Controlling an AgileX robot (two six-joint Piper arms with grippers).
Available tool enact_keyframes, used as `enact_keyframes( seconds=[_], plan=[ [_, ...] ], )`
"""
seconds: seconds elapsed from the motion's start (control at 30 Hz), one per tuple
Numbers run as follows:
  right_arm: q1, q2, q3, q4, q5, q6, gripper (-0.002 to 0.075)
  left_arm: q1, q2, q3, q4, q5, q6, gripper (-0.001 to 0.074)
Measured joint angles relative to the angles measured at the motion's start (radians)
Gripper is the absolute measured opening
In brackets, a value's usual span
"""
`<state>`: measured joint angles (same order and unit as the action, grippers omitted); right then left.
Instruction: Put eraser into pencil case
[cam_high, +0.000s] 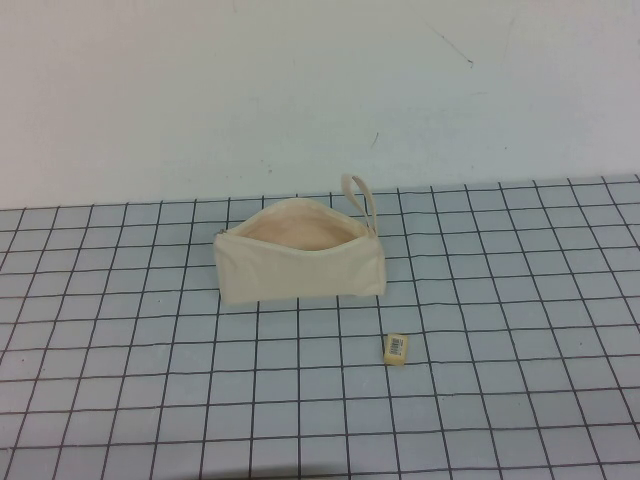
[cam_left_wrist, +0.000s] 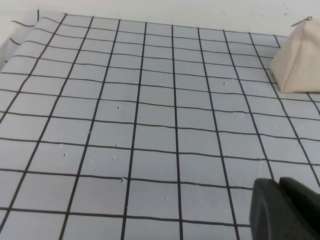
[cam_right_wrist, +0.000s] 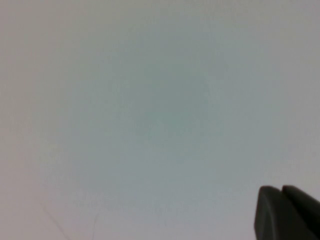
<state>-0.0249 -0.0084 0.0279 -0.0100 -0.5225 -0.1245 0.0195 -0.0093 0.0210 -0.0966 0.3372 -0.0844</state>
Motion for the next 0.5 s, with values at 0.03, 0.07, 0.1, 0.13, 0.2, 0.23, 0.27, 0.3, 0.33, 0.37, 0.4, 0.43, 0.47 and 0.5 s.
enact_keyframes(
  seconds=[0.03,0.07,0.1,0.13,0.2,0.23,0.27,0.3,0.33,0.37,0.4,0.43,0.47,0.5],
  plan=[
    [0.000,0.000,0.000,0.000,-0.043,0.000,-0.0001,0.000,0.000,0.000,0.000,0.000,0.000,-0.0001],
    [0.000,0.000,0.000,0.000,-0.075,0.000,-0.0001,0.000,0.000,0.000,0.000,0.000,0.000,-0.0001],
    [0.000,0.000,0.000,0.002,-0.110,-0.007,-0.0001,0.000,0.000,0.000,0.000,0.000,0.000,-0.0001],
    [0.000,0.000,0.000,0.010,-0.133,-0.012,-0.0001,0.000,0.000,0.000,0.000,0.000,0.000,-0.0001],
    [0.000,-0.002,-0.004,0.047,-0.135,-0.017,-0.0001,0.000,0.000,0.000,0.000,0.000,0.000,-0.0001],
    [0.000,-0.002,-0.018,0.059,-0.113,-0.017,-0.0001,0.000,0.000,0.000,0.000,0.000,0.000,-0.0001],
    [0.000,-0.002,-0.037,0.068,-0.087,-0.017,-0.0001,0.000,0.000,0.000,0.000,0.000,0.000,-0.0001],
    [0.000,-0.004,-0.071,0.073,-0.043,-0.017,-0.0001,0.000,0.000,0.000,0.000,0.000,0.000,-0.0001],
    [0.000,-0.004,-0.113,0.077,0.012,-0.017,-0.0001,0.000,0.000,0.000,0.000,0.000,0.000,-0.0001],
    [0.000,-0.004,-0.164,0.081,0.083,-0.017,-0.0001,0.000,0.000,0.000,0.000,0.000,0.000,-0.0001],
    [0.000,-0.004,-0.223,0.096,0.174,-0.017,-0.0001,0.000,0.000,0.000,0.000,0.000,0.000,-0.0001],
    [0.000,-0.002,-0.287,0.106,0.276,-0.017,-0.0001,0.000,0.000,0.000,0.000,0.000,0.000,-0.0001],
    [0.000,0.009,-0.340,0.108,0.360,-0.019,-0.0001,0.000,0.000,0.000,0.000,0.000,0.000,-0.0001],
    [0.000,0.032,-0.403,0.110,0.460,-0.026,-0.0001,0.000,0.000,0.000,0.000,0.000,0.000,-0.0001]
  ],
)
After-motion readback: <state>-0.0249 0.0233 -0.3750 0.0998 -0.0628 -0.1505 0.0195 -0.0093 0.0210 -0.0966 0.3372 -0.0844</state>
